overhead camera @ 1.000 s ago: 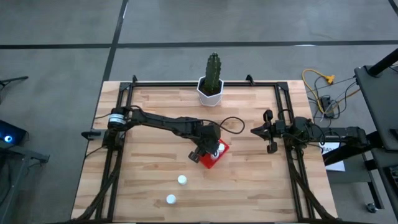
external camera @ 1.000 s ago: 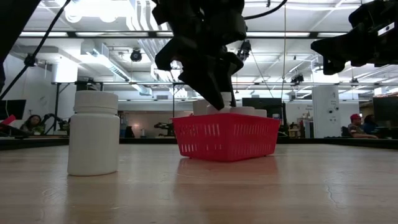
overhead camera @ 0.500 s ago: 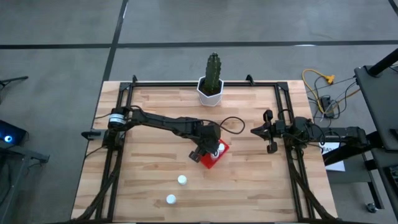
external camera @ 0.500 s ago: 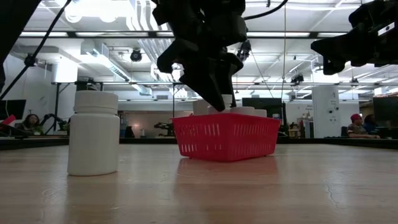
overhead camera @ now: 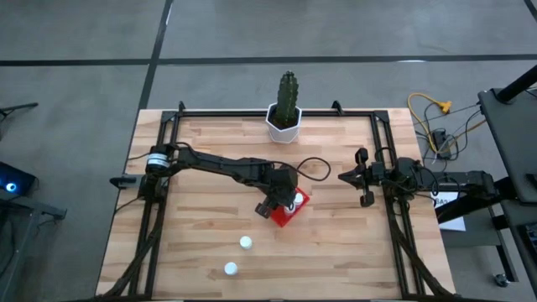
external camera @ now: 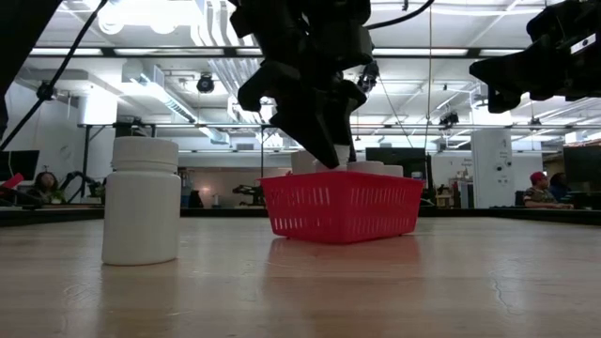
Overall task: Pick and place pill bottles into a basket
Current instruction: Put the white pill bottle into the red bin
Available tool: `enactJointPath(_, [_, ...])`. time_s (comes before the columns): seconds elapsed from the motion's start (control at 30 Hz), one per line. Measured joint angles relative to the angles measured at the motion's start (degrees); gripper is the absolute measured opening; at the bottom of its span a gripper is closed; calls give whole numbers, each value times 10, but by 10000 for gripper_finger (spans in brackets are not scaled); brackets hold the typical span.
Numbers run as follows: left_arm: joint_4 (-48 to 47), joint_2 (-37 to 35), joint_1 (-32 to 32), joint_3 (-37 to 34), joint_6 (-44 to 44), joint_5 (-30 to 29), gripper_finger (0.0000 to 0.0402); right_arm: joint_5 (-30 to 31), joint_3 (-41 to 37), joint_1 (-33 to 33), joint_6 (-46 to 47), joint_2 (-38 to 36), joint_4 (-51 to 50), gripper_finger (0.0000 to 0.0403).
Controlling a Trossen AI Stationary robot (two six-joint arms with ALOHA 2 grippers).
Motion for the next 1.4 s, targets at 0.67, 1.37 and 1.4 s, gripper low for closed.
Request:
enactJointPath(0.67, [-1, 0, 0, 0, 0, -2, 202, 0, 0, 0, 0, 0, 0, 13])
enactJointPath(1.37, [-163, -56, -55, 2, -42, -4, 202, 0, 0, 0, 0, 0, 0, 13])
enactJointPath(1.4, [-165, -58, -64, 2, -46, -4, 202, 1, 0, 0, 0, 0, 0, 13])
